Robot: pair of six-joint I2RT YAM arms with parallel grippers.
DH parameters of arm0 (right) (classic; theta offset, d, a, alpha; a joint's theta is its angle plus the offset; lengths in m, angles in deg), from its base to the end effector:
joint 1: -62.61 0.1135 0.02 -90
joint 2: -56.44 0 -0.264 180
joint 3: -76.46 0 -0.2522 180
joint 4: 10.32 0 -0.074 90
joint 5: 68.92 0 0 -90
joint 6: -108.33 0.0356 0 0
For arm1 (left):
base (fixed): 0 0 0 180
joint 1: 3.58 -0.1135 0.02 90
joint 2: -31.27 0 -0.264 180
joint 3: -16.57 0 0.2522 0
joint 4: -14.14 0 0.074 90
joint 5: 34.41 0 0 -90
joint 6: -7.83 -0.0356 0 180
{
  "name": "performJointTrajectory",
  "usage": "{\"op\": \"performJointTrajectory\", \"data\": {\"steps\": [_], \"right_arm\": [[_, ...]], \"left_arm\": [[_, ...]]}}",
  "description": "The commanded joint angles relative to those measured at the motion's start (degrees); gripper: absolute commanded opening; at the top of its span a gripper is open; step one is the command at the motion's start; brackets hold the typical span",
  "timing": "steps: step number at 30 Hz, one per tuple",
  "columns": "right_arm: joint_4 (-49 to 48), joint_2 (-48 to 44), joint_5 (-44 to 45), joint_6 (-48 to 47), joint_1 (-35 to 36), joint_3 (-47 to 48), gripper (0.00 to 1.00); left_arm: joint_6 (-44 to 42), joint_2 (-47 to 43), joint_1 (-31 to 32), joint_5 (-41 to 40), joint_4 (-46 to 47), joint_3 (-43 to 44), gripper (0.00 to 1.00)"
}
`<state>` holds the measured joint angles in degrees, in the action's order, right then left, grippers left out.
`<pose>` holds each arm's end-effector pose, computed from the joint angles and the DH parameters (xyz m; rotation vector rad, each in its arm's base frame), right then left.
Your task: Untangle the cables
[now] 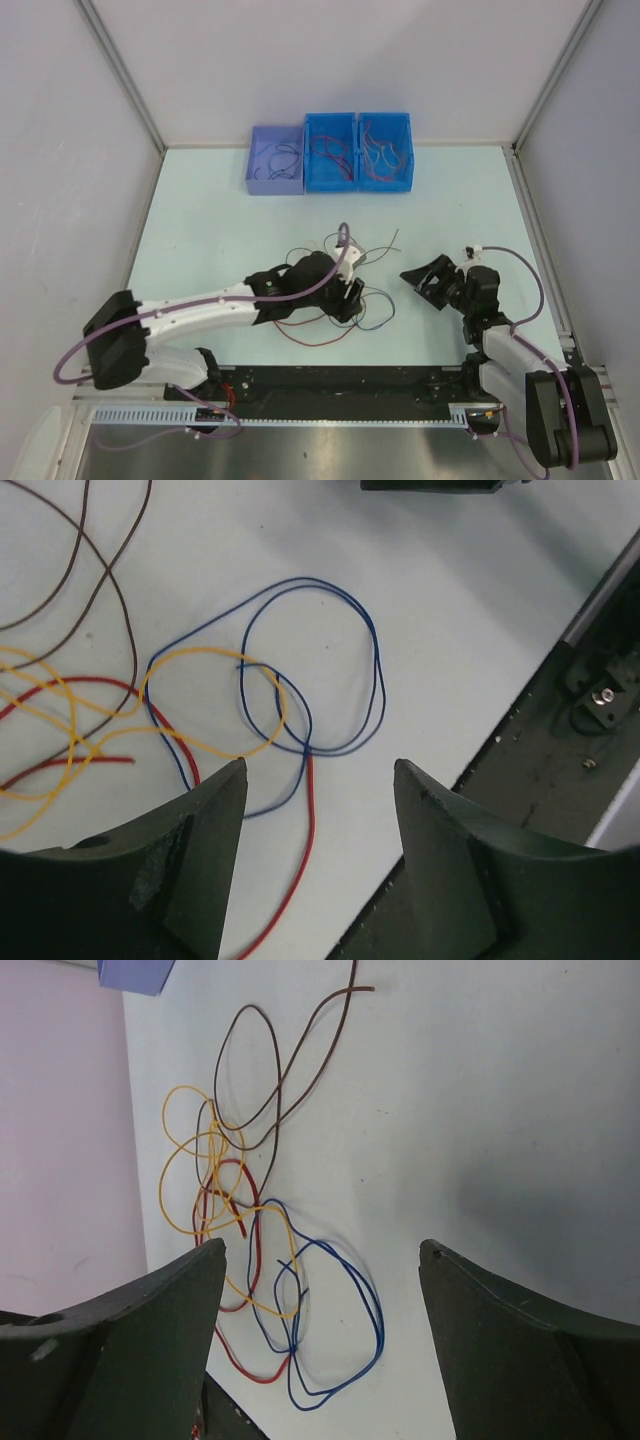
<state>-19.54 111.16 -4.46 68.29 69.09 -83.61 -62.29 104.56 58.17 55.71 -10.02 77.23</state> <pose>0.1675 0.0345 0.1393 0.5034 2.0787 1.0537 0.1315 -0.2449 0.2456 0.8334 2.1749 -0.7643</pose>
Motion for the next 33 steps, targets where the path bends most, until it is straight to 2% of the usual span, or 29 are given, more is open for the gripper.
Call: {"op": "performJointTrajectory", "data": {"steps": [1,7,11,13,19,33], "right_arm": [[-1.63,-1.19,1.11,1.02,-0.59,-0.64,0.83],[-2.77,0.21,-0.39,1.11,-1.29,-0.64,0.83],[-3.91,0.91,-1.53,1.02,-1.82,-0.81,0.83],[-4.26,1.44,-1.88,1.11,-1.91,-0.81,0.83],[-5.67,2.67,-3.37,1.11,-2.52,-0.99,0.83],[-8.22,5.13,-5.84,1.20,-3.67,-1.08,0.83]], "left_arm": [[-5.72,7.29,1.61,-3.80,1.78,7.06,0.66],[-16.61,19.06,1.70,-10.29,-3.30,15.14,0.73],[-19.70,25.48,1.70,-14.88,-6.65,21.12,0.65],[-21.44,27.68,1.61,-15.06,-6.92,22.27,0.65],[-24.01,30.94,1.35,-14.80,-4.29,22.54,0.65],[-24.89,35.16,-0.58,-14.09,-0.77,24.21,0.58]]}}
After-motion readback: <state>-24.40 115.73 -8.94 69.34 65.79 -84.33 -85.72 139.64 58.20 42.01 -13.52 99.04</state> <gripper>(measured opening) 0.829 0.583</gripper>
